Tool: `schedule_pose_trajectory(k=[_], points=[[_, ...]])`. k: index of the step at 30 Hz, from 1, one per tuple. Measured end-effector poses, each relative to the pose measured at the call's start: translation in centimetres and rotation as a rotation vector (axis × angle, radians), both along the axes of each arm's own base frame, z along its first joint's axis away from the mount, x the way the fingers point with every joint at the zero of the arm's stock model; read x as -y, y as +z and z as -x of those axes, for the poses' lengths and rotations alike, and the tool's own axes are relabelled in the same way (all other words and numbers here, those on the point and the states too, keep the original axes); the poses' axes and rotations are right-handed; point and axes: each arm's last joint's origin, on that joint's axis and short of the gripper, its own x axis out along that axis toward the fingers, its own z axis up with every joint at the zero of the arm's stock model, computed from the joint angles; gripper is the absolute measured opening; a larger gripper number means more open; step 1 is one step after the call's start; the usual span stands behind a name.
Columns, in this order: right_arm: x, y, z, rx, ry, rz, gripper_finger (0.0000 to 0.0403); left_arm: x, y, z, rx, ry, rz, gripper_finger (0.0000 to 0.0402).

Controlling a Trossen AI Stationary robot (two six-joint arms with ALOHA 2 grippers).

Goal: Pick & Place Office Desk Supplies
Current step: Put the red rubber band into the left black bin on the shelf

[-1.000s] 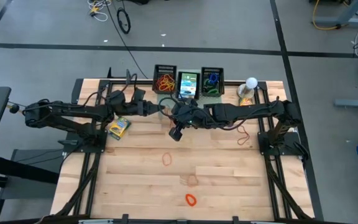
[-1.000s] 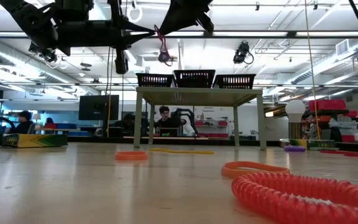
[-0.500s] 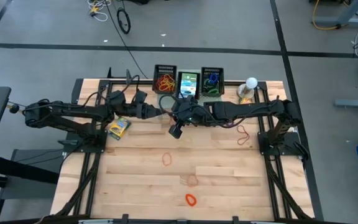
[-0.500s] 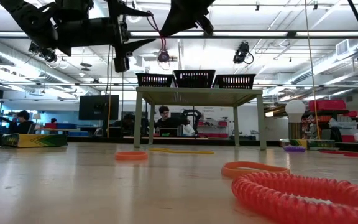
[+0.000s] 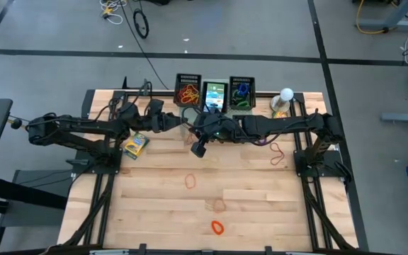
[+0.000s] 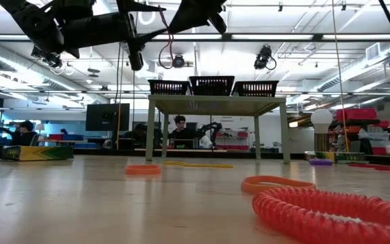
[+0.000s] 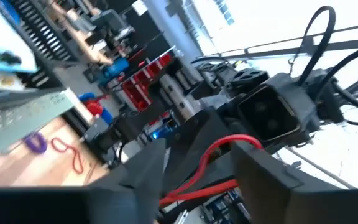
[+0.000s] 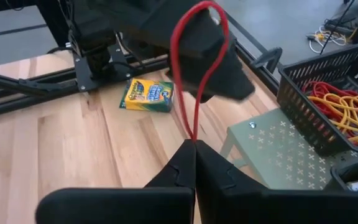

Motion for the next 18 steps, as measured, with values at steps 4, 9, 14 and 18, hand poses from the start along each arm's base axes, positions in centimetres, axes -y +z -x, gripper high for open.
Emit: schedule_pose_trajectory(k=[4, 9, 14, 18], points=[[0.0, 0.0, 0.0, 0.001, 0.004, 0.002, 0.0001, 0.0, 0.5, 0.1, 0.048, 0.004, -0.038, 0.009], [0.1, 0.2, -0.1, 0.023, -0.022, 0.011, 0.0019, -0.1, 1.1, 0.3, 0.107, 0.042, -0.05, 0.001], [0.1, 0.2, -0.1, 0.028, -0.05, 0.002, 0.0079, -1.9, 3.8, 0.0, 0.037, 0.16, -0.092, 0.0006], [0.3, 0.2, -0.1, 0.03, -0.056, -0.001, 0.0116, -4.7, 6.8, -0.3, -0.171, 0.271, -0.174, 0.0005]])
